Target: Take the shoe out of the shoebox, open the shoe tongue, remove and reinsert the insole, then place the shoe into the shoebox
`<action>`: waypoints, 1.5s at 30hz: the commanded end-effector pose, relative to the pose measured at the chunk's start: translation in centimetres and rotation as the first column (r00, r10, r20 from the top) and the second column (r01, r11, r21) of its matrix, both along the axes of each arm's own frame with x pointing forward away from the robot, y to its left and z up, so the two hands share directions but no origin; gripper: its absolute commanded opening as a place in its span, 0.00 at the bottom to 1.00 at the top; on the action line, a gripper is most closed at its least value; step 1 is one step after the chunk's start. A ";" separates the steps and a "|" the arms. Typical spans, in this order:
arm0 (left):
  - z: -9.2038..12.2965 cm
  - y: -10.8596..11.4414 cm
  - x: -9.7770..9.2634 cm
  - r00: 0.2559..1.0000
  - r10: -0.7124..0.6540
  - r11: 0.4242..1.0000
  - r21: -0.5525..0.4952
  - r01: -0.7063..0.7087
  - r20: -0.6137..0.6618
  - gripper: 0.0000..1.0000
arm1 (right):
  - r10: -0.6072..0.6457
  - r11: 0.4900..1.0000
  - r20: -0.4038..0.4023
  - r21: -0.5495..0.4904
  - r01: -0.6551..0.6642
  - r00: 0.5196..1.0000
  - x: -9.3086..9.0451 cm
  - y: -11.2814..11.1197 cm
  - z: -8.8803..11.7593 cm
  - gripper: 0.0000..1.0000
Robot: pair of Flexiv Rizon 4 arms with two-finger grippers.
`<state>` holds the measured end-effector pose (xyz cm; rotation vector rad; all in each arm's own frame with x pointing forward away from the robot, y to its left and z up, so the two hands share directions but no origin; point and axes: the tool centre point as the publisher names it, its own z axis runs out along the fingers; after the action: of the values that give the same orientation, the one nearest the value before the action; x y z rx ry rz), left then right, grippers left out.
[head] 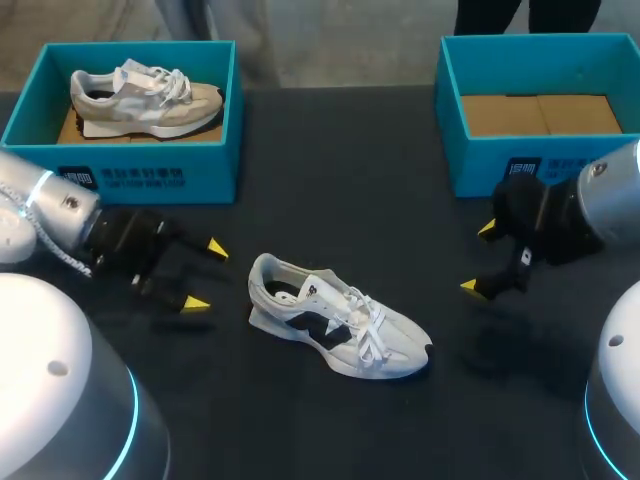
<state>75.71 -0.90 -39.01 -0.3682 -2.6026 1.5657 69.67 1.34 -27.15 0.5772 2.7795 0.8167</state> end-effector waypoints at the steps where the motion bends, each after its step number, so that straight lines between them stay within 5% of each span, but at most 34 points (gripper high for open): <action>1: 0.0 -1.1 0.7 1.000 -0.027 1.000 -0.003 0.027 -0.010 1.00 | -0.003 1.000 0.001 -0.004 0.003 1.000 0.0 0.1 -0.1 1.00; 19: 0.0 -4.1 1.4 0.993 -0.116 0.993 -0.012 0.115 -0.024 1.00 | -0.003 1.000 0.001 -0.004 0.003 1.000 0.0 0.1 -0.1 1.00; 45: 0.3 -4.1 1.7 0.992 -0.123 0.992 -0.039 0.121 -0.039 1.00 | -0.003 1.000 0.001 -0.004 0.003 1.000 0.0 0.1 -0.1 1.00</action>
<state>77.23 -4.66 -38.62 -0.4765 -2.4753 1.5724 69.68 1.34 -27.16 0.5771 2.7794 0.8169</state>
